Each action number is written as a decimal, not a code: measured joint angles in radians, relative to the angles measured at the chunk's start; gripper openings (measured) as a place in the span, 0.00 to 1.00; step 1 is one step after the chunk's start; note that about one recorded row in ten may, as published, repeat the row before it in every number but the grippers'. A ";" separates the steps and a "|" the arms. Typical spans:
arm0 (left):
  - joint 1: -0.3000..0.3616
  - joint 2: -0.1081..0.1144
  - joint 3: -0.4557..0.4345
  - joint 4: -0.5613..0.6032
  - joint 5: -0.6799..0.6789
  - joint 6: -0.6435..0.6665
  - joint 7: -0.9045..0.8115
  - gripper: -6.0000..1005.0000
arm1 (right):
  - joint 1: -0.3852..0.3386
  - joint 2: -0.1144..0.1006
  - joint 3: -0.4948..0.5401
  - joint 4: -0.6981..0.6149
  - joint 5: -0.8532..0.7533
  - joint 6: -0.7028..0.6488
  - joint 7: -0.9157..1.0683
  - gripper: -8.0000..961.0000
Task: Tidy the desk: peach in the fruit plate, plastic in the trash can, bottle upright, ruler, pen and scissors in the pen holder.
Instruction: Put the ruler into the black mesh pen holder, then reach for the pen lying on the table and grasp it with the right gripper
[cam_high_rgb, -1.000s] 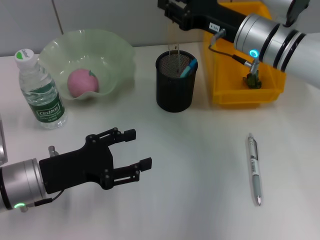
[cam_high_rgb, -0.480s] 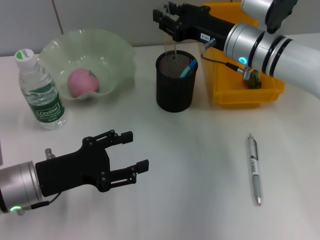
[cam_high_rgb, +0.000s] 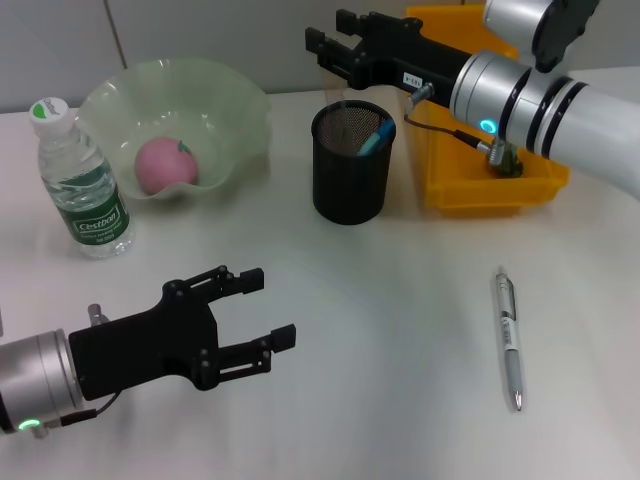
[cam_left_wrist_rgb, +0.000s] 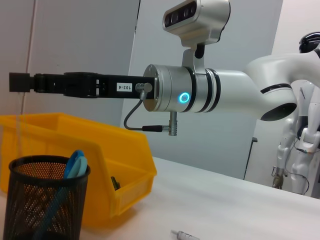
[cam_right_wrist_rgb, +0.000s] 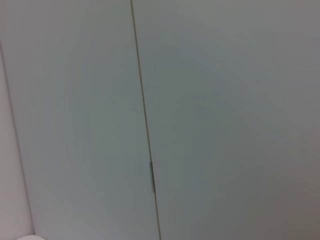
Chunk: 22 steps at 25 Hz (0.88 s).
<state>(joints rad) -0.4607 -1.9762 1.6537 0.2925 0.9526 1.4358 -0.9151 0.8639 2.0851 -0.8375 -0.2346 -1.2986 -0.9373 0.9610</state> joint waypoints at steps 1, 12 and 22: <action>0.000 0.000 0.000 0.000 0.000 0.000 0.000 0.80 | -0.001 0.000 -0.003 0.000 0.000 -0.002 0.001 0.42; 0.007 -0.006 0.004 -0.004 0.000 -0.001 0.005 0.80 | -0.020 -0.001 -0.012 -0.005 -0.001 -0.034 0.020 0.66; 0.015 -0.009 0.009 -0.002 0.000 -0.003 0.009 0.80 | -0.189 -0.004 -0.154 -0.245 -0.002 -0.202 0.300 0.66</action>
<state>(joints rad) -0.4460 -1.9848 1.6627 0.2901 0.9525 1.4326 -0.9057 0.6745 2.0813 -0.9915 -0.4791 -1.3010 -1.1397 1.2611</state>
